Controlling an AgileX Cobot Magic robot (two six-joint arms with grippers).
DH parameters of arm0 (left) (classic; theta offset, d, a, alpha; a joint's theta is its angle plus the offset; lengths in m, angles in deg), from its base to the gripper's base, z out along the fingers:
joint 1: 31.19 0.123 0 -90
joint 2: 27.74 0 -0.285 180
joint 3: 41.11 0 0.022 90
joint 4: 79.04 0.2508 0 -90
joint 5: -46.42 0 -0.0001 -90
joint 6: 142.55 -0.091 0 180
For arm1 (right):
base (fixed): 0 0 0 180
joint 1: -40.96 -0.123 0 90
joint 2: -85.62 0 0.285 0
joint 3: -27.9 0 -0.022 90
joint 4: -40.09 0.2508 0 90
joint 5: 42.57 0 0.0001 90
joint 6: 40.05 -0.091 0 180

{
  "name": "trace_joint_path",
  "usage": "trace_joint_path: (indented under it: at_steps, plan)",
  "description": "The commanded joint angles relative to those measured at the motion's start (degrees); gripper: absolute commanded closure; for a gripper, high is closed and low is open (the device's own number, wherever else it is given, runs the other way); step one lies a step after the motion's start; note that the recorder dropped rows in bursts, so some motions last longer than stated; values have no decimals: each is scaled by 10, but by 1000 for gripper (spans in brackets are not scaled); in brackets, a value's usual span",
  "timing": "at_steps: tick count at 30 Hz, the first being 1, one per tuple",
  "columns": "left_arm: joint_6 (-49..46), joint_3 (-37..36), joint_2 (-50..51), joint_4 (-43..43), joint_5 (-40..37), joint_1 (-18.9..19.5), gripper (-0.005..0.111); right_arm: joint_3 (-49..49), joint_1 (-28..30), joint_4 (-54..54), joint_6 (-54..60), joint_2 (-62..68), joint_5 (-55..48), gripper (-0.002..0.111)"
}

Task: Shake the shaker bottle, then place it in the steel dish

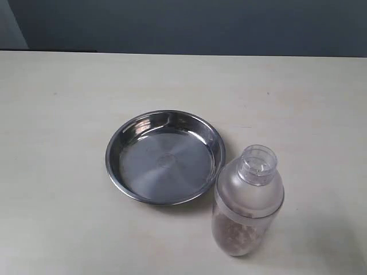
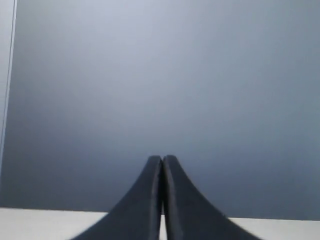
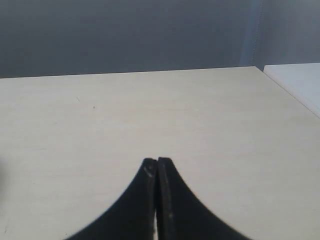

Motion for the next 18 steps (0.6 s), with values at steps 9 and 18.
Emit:
trace_joint_path:
  at_steps: [9, 18]
  plan:
    - [65, 174, 13, -29, -243, 0, 106, 1, 2, 0, 1, -3, 8, 109]
    - [23, 207, 123, -185, -268, 0, 106, 1, 2, 0, 1, -3, 8, 109]
